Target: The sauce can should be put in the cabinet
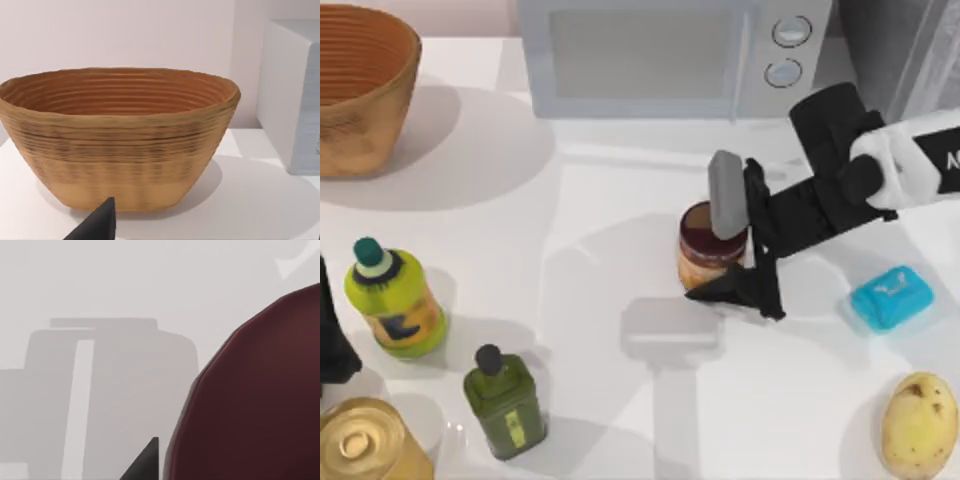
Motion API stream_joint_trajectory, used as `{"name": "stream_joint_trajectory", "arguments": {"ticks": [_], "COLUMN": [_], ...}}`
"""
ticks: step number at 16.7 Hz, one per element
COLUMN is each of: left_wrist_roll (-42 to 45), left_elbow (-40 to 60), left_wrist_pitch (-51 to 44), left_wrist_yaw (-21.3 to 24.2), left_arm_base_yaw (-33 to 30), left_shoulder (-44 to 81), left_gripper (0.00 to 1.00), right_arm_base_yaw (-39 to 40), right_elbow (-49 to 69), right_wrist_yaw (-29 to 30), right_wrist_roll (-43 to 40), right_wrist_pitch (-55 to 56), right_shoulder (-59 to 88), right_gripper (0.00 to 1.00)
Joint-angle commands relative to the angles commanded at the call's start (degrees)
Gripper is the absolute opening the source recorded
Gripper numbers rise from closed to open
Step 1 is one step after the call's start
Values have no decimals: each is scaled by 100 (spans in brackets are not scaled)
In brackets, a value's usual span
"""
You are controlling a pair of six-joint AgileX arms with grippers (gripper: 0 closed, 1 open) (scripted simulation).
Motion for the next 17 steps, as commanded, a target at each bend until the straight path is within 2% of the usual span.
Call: {"name": "stream_joint_trajectory", "arguments": {"ticks": [10,13,17], "left_wrist_roll": [0,0,0], "left_elbow": [0,0,0], "left_wrist_pitch": [0,0,0], "left_wrist_yaw": [0,0,0], "left_arm_base_yaw": [0,0,0], "left_shoulder": [0,0,0], "left_gripper": [100,100,100], "right_arm_base_yaw": [-11,-21,-55], "right_elbow": [78,466,1216], "right_wrist_yaw": [-15,-67,-100], "right_wrist_roll": [-1,-7,-1], "right_wrist_pitch": [-83,-659,-2030], "right_shoulder": [-38,-238,-725], "right_gripper": [0,0,0]}}
